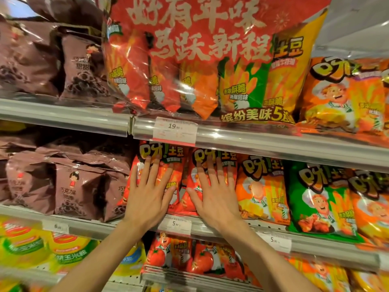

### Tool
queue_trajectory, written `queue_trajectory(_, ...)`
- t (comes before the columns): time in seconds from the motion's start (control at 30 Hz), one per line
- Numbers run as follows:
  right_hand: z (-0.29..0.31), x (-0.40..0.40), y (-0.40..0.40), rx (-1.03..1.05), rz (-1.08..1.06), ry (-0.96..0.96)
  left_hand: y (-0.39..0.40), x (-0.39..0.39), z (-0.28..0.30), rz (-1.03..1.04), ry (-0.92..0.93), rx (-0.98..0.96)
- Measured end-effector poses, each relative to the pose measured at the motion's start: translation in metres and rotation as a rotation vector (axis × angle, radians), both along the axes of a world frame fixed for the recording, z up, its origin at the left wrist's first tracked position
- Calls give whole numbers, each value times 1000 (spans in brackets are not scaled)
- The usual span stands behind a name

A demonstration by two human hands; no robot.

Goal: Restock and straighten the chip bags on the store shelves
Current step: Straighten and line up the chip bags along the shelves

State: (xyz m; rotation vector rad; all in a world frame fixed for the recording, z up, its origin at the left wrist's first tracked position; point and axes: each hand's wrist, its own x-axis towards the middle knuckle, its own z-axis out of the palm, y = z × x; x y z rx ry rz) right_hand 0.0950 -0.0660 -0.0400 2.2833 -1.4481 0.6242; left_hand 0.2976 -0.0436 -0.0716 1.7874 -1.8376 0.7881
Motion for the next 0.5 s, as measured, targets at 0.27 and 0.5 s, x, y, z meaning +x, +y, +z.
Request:
queue_trajectory(0.27,4,-7,2,32,91,-92,9,-4,6,7,51,-20)
queue_trajectory(0.5,19,-35,16,8,4,-341,21,-32,22,-145,273,-107)
